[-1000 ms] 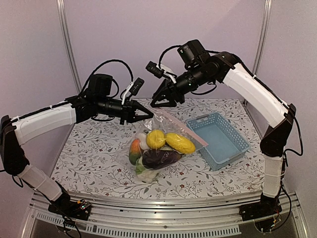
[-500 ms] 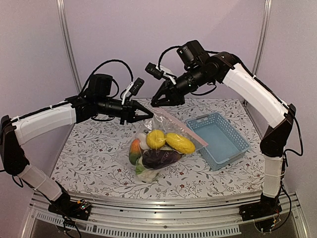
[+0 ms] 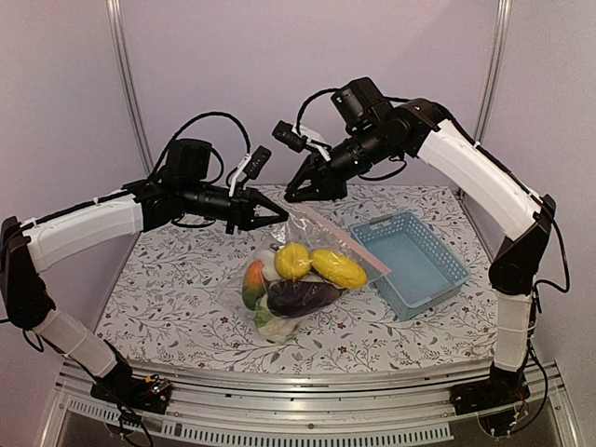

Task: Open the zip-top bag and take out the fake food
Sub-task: Pick up the zipper from the zipper food storage bag, then unzip the zipper of the food storage bag.

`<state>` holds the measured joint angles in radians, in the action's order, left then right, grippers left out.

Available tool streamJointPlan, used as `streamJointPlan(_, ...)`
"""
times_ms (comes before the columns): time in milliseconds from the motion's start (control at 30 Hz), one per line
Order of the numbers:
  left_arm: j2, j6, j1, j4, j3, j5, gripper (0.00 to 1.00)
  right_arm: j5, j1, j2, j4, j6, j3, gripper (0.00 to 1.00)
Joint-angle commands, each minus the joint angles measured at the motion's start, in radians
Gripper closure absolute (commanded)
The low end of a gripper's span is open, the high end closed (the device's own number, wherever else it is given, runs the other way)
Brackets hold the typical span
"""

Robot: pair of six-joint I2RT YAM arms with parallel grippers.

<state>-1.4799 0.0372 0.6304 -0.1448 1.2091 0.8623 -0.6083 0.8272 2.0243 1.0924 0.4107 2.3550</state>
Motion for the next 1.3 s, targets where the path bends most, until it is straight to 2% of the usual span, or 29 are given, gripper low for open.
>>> streamJointPlan(0,0.002,-0.004,0.002,0.003,0.009,0.003,1.00,0.018,0.009,-0.001,0.015,0.011,-0.018,0.89)
streamJointPlan(133,0.003,-0.004,-0.002,0.005,0.008,0.000,1.00,0.020,0.009,-0.007,0.015,0.020,-0.034,0.99)
streamJointPlan(200,0.004,-0.002,-0.004,0.004,0.009,-0.001,1.00,0.019,0.009,-0.014,0.015,0.027,-0.044,1.00)
streamJointPlan(300,0.008,-0.004,-0.005,0.007,0.006,-0.022,0.70,0.005,0.008,-0.026,0.028,0.048,-0.054,1.00)
streamJointPlan(333,0.011,-0.007,-0.005,0.010,0.003,-0.030,0.66,-0.003,0.009,-0.027,0.032,0.054,-0.055,1.00)
streamJointPlan(600,0.007,-0.023,-0.004,0.009,0.000,-0.063,0.62,-0.045,0.013,-0.035,0.041,0.066,-0.054,1.00)
streamJointPlan(733,0.001,-0.036,-0.005,-0.002,0.006,-0.069,0.66,-0.075,0.015,-0.035,0.041,0.058,-0.046,1.00)
streamJointPlan(900,-0.015,-0.036,-0.005,-0.012,0.021,-0.027,0.94,-0.068,0.017,-0.034,0.040,0.051,-0.037,1.00)
streamJointPlan(967,-0.011,-0.034,-0.005,-0.011,0.021,-0.014,1.00,-0.058,0.017,-0.031,0.040,0.051,-0.039,1.00)
streamJointPlan(1267,0.027,-0.015,-0.018,0.027,-0.003,-0.018,1.00,0.073,0.018,-0.036,0.063,0.082,-0.119,1.00)
